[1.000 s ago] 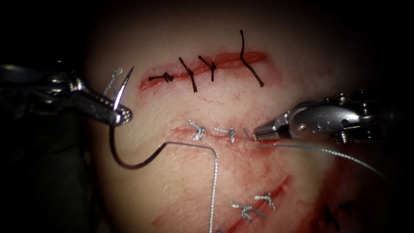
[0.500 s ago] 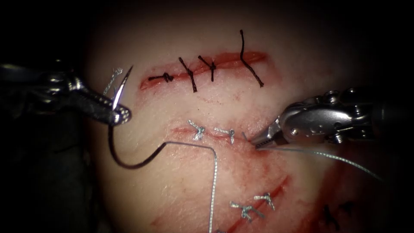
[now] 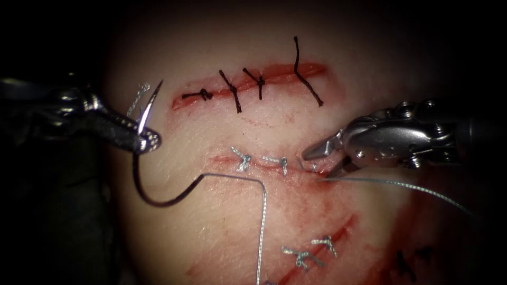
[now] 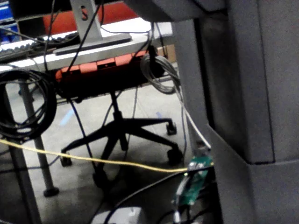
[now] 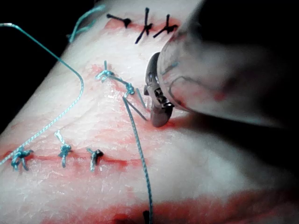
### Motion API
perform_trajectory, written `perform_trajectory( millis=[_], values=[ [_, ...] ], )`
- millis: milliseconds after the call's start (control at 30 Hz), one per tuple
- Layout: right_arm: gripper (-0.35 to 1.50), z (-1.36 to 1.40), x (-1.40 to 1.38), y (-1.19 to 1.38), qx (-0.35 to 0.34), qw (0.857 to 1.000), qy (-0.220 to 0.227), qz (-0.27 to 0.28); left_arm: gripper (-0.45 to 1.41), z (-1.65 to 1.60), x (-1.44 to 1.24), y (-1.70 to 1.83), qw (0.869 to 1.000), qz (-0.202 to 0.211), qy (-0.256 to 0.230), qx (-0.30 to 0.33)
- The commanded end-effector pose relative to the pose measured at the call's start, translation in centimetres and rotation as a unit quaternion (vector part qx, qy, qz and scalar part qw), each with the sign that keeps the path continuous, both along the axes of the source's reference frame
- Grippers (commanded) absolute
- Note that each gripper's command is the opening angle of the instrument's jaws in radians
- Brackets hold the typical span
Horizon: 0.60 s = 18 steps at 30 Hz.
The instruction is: Wound Closure
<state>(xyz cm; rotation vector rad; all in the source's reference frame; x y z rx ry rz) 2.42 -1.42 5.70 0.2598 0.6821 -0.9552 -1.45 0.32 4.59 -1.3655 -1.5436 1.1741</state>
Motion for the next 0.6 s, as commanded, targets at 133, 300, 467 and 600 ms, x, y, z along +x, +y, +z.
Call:
perform_trajectory(
  millis=[133,300,467,600],
  values=[
    [0.17,0.05,0.11,-0.02,-0.002,1.000,0.002,0.000,-0.45,0.05,-0.05,0.00,1.000,0.000,0.000,0.000],
    [-0.03,0.08,0.16,-0.03,-0.025,1.000,-0.002,0.012,-0.45,0.04,-0.05,0.00,1.000,0.000,0.000,0.001],
    [-0.32,0.10,0.17,-0.05,-0.053,0.998,-0.004,0.025,-0.45,0.03,-0.05,0.00,1.000,0.000,0.000,0.001],
    [-0.35,0.10,0.16,-0.06,-0.057,0.998,-0.004,0.027,-0.45,0.02,-0.05,0.00,1.000,0.000,-0.001,0.001]
  ],
)
